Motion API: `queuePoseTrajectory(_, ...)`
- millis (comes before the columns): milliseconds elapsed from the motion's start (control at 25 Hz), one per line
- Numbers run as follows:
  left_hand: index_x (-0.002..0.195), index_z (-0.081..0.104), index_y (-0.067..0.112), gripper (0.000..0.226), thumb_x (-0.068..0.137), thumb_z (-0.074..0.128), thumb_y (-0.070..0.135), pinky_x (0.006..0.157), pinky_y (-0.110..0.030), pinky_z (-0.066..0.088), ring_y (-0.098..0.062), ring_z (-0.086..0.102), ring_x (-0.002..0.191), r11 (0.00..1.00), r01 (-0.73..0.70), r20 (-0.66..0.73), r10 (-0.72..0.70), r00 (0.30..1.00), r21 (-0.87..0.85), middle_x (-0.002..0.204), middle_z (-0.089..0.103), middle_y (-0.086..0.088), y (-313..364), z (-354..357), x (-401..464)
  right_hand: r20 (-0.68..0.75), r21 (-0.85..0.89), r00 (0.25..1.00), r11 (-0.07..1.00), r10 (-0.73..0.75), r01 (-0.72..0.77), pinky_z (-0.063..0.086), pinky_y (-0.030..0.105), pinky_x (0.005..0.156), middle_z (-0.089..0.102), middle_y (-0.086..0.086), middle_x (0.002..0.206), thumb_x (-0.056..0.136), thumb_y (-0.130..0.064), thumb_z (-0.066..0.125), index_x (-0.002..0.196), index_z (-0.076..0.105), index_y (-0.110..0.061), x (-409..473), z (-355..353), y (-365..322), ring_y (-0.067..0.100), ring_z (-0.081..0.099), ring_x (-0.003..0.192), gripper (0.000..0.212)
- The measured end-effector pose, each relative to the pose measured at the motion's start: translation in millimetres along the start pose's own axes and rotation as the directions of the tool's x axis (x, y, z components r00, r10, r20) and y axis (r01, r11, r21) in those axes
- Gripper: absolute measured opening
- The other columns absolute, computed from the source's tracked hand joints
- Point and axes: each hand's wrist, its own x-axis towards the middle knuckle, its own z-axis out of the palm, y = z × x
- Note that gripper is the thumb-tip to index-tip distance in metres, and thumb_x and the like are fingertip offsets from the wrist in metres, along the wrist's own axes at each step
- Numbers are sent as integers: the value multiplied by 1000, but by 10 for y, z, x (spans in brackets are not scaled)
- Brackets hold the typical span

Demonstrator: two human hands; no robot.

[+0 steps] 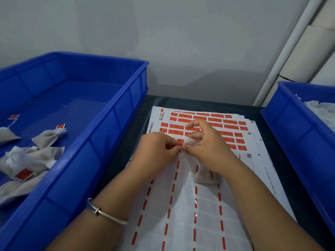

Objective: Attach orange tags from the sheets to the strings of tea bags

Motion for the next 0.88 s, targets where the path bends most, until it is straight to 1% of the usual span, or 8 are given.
queuePoseTrajectory(120, 106, 71, 29, 22, 86, 63, 31, 70, -15, 50, -5, 60, 70, 998, -49, -17, 50, 999, 35, 84, 63, 13, 13, -5, -26, -4, -20, 999, 999, -39, 39, 43, 5, 60, 53, -18, 109, 77, -24, 76, 92, 44, -46, -9, 11, -6, 2, 53, 91, 42)
queuePoseTrajectory(200, 105, 71, 28, 20, 86, 63, 31, 68, -13, 49, -4, 59, 69, 997, -62, -28, 64, 998, 39, 81, 61, 15, 22, -20, -39, -6, -18, 999, 999, -45, 45, 44, 7, 63, 55, -16, 112, 77, -23, 76, 92, 44, -45, -10, 13, -5, 4, 54, 92, 42)
queuePoseTrajectory(360, 89, 66, 33, 5, 86, 63, 33, 60, -8, 44, -2, 57, 66, 999, -37, -75, 38, 996, 13, 73, 53, 20, 35, -19, -30, -12, -26, 999, 999, -31, 30, 45, 8, 62, 52, -20, 105, 77, -21, 76, 92, 44, -45, 0, 9, 1, 3, 54, 92, 43)
queuePoseTrajectory(400, 83, 61, 34, 3, 86, 62, 34, 59, -9, 43, -3, 57, 66, 1000, -17, -95, 18, 995, 3, 74, 54, 18, 47, -24, -30, -15, -32, 1000, 999, -21, 21, 44, 7, 60, 52, -21, 104, 77, -21, 77, 92, 44, -45, 8, 6, 5, 2, 54, 90, 43)
queuePoseTrajectory(520, 71, 51, 34, 19, 87, 61, 32, 56, -11, 41, -7, 56, 67, 996, 82, -173, -89, 981, -43, 75, 54, 13, 31, -25, -10, -20, -50, 1000, 998, 24, -25, 37, 1, 48, 50, -24, 100, 77, -22, 77, 91, 45, -44, 25, -8, 26, -5, 51, 75, 41)
queuePoseTrajectory(640, 72, 52, 31, 18, 89, 59, 27, 53, -12, 40, -9, 58, 66, 973, 176, -232, -208, 950, -151, 77, 55, 10, 25, -26, 11, -20, -24, 998, 998, 61, -61, 37, 3, 48, 51, -23, 100, 78, -21, 76, 90, 46, -42, 40, -12, 64, 0, 51, 78, 39)
queuePoseTrajectory(760, 75, 52, 29, 18, 91, 56, 25, 51, -13, 40, -9, 58, 67, 947, 235, -211, -281, 936, -219, 79, 56, 10, 28, -21, 25, -36, -7, 996, 997, 76, -77, 39, 7, 53, 50, -25, 98, 77, -19, 75, 89, 47, -41, 57, 3, 78, 3, 50, 87, 38)
queuePoseTrajectory(880, 79, 51, 30, 16, 94, 50, 26, 51, -14, 41, -10, 58, 70, 903, 296, -116, -345, 931, -313, 89, 57, 9, 25, -34, 16, -49, -21, 998, 999, 33, -34, 37, 3, 52, 47, -32, 92, 75, -11, 75, 94, 45, -41, 48, 1, 78, -1, 52, 82, 46)
